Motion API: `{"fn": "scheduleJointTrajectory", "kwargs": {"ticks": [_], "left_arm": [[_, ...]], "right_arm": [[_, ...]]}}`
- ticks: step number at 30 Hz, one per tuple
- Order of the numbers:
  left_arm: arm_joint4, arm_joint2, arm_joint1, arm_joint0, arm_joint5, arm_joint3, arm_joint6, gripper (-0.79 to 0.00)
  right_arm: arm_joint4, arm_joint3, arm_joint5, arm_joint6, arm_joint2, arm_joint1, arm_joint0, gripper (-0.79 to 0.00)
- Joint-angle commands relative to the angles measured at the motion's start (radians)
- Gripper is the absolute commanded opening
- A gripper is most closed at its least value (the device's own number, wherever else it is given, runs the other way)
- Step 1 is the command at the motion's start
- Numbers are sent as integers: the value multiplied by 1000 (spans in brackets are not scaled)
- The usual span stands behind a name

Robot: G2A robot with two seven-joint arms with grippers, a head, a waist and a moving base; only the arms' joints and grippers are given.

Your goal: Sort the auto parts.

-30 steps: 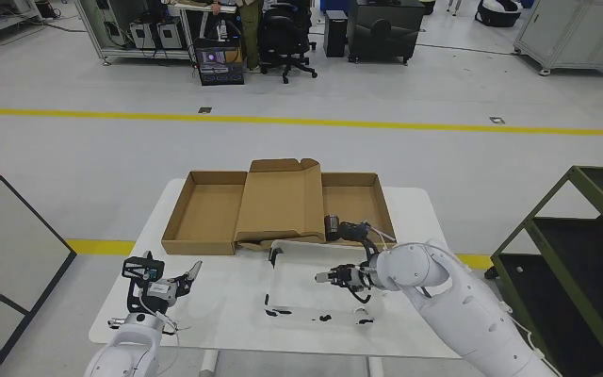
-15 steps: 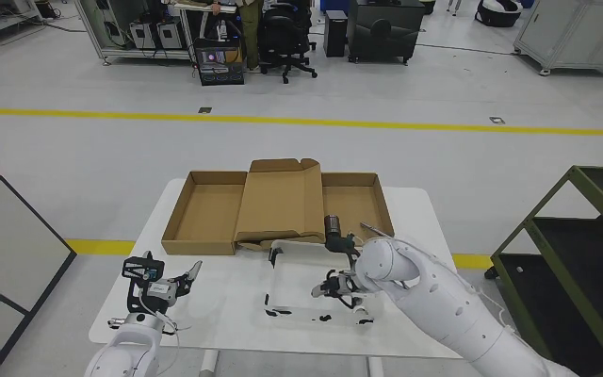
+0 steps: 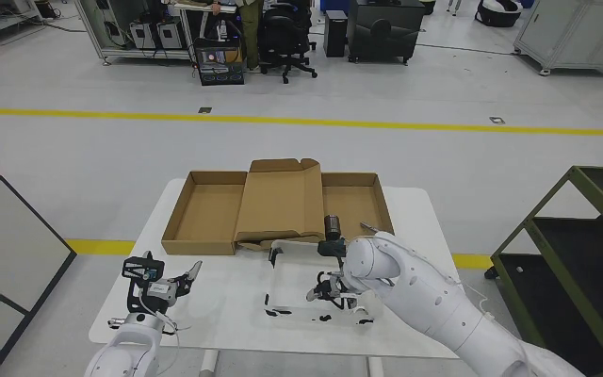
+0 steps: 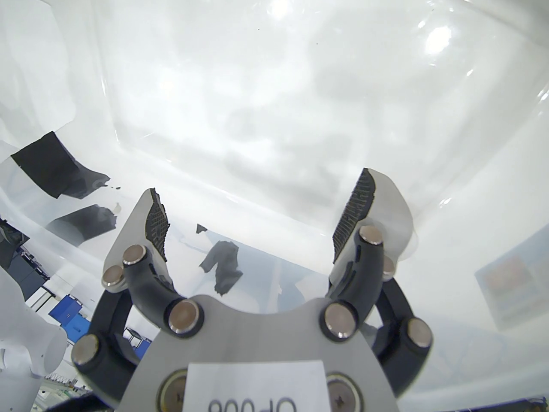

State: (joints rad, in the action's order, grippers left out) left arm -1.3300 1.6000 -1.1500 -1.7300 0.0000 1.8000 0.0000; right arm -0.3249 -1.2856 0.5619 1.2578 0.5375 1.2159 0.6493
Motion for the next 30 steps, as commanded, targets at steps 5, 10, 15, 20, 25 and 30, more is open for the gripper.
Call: {"fn": "scheduleJointTrajectory", "kwargs": {"ticks": [5, 10, 15, 20, 25, 30], "left_arm": [[0, 0, 0, 0, 0, 0, 0, 0], [0, 0, 0, 0, 0, 0, 0, 0], [0, 0, 0, 0, 0, 0, 0, 0], [0, 0, 0, 0, 0, 0, 0, 0], [0, 0, 0, 0, 0, 0, 0, 0], [0, 0, 0, 0, 0, 0, 0, 0]], "right_arm": [[39, -14, -70, 70, 31, -25, 10, 0], [36, -12, -40, 41, 38, -46, 24, 0], [51, -14, -17, 18, 7, -58, 18, 0], [80, -19, 5, -4, -27, -65, -2, 0], [108, -32, 21, -21, -51, -73, -26, 0], [143, -40, 18, -17, -72, -89, -47, 0]]}}
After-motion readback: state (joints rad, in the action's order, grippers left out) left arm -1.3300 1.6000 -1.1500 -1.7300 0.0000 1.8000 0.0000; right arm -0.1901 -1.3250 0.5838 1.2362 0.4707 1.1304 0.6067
